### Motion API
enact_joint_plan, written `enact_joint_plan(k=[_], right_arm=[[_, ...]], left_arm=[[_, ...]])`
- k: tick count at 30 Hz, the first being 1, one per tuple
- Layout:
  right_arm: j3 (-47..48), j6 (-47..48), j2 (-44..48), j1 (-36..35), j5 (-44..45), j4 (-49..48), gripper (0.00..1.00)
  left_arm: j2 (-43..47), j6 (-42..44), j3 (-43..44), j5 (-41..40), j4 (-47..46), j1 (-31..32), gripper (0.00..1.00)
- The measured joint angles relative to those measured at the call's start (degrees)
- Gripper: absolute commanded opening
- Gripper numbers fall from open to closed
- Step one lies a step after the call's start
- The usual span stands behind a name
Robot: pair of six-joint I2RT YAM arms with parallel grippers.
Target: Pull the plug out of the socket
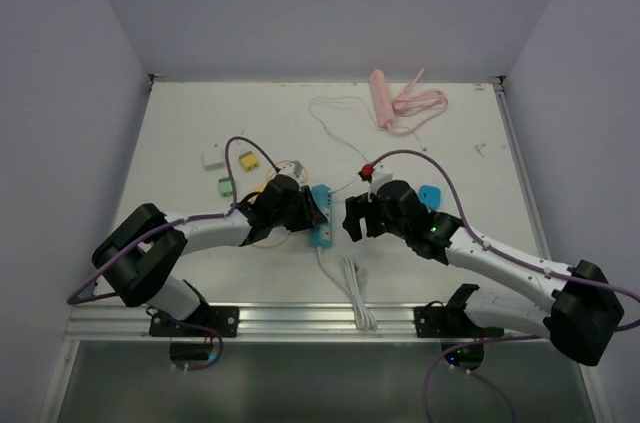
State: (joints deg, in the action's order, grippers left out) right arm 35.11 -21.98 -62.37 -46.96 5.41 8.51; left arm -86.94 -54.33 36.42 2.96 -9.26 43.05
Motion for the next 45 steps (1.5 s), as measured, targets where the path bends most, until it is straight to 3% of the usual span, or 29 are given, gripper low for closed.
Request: enact_joint_plan(k=[3,8,16,28,40,45], right_arm=[[4.4,6.3,-1.4,0.0,0.9,2.2,0.76],[13.9,16.4,-9.3,1.2,-0.6,3.0,0.61],[20.7,27.3,-24.7,7.4,-8.9,4.3,0.54],[28.1,33.3,-32.8,7.5,-16.9,5.8,0.50],[28.5,33.7,-37.9,7.5,-18.6,6.4,0.45],[28.2,33.7,-38.8,7.6,-18.9,5.7,0.38]], left_arm=[[0.3,2.2,0.2,2.6,1.5,-0.4,0.00],[0.4,4.2,0.2,5.9,3.1,-1.2,0.00],[1.8,6.0,0.3,7.1,6.8,-1.2,0.00],[2.4,7.4,1.0,7.1,10.0,-1.2,0.00],[2.7,7.5,1.4,7.1,11.5,-1.5,0.00],[2.8,7.6,1.4,7.3,11.6,-1.9,0.00]])
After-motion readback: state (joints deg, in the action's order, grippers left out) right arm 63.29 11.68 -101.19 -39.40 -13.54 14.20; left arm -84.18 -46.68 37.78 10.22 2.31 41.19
